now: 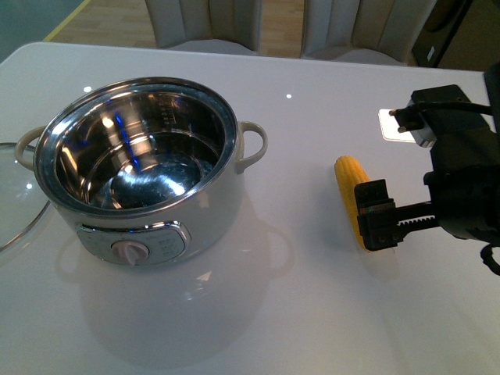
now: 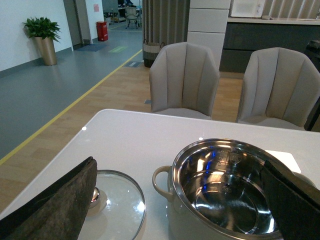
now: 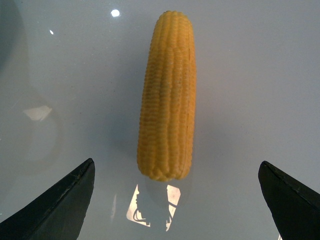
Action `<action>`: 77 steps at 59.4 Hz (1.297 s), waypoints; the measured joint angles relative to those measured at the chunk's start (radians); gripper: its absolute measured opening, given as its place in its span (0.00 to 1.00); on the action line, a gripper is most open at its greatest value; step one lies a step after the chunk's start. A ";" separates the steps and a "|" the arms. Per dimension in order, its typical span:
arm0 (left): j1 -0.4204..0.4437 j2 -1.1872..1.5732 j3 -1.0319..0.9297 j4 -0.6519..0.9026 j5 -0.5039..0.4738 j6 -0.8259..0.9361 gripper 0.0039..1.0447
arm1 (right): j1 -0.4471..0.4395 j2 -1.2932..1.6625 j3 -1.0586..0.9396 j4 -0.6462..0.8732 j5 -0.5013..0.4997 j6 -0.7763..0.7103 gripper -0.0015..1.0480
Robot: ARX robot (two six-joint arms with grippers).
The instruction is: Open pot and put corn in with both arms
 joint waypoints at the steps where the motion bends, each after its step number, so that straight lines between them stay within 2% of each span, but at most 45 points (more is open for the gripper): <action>1: 0.000 0.000 0.000 0.000 0.000 0.000 0.94 | 0.000 0.009 0.006 0.001 0.000 -0.002 0.92; 23: 0.000 0.000 0.000 0.000 0.000 0.000 0.94 | -0.015 0.226 0.134 0.009 -0.025 -0.028 0.92; 71: 0.000 0.000 0.000 0.000 0.000 0.000 0.94 | -0.026 0.385 0.261 -0.015 -0.032 -0.040 0.92; 74: 0.000 0.000 0.000 0.000 0.000 0.000 0.94 | -0.026 0.391 0.265 -0.015 -0.032 -0.041 0.88; 77: 0.000 0.000 0.000 0.000 0.000 0.000 0.94 | -0.026 0.396 0.270 -0.015 -0.032 -0.046 0.79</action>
